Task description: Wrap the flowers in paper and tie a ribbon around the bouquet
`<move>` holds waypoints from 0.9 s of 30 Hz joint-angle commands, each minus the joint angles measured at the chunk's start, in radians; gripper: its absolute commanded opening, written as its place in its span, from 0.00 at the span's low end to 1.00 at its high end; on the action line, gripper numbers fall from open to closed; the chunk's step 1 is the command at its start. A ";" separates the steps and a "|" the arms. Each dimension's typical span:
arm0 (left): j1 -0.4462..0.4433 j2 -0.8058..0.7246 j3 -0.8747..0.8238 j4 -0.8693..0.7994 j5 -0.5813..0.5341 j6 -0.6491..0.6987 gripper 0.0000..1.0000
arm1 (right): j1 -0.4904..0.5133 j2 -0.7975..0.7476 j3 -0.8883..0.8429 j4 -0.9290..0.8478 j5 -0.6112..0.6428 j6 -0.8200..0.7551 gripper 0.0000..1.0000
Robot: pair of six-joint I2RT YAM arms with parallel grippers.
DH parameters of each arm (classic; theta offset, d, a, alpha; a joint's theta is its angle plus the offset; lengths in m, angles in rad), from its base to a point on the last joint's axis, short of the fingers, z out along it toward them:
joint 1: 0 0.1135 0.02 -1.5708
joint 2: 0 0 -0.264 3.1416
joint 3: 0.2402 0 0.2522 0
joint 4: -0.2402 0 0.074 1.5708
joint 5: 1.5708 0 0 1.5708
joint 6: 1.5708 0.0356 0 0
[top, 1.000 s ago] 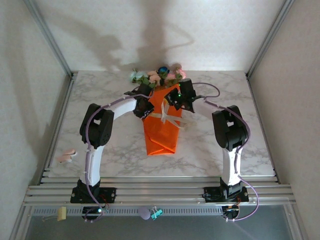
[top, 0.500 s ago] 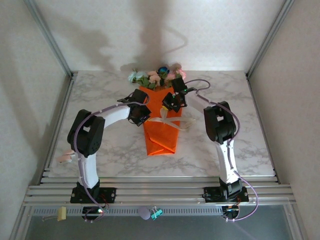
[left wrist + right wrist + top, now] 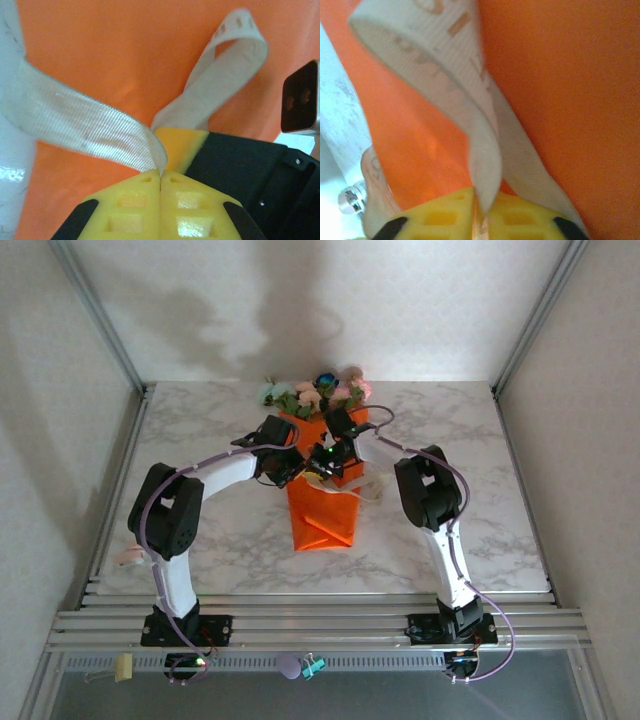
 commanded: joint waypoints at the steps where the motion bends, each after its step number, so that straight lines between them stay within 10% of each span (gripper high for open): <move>1: -0.001 -0.006 0.019 0.052 0.003 -0.008 0.00 | 0.002 -0.108 -0.054 -0.079 -0.047 -0.072 0.32; 13: 0.000 0.010 0.038 0.052 0.005 -0.012 0.00 | -0.056 -0.139 0.113 -0.261 -0.008 -0.128 0.44; 19: 0.000 0.012 0.039 0.058 0.006 -0.012 0.00 | -0.077 -0.148 0.104 -0.260 0.189 -0.225 0.13; 27: 0.001 0.024 0.049 0.054 0.012 -0.010 0.00 | -0.069 0.077 0.305 -0.356 0.219 -0.271 0.07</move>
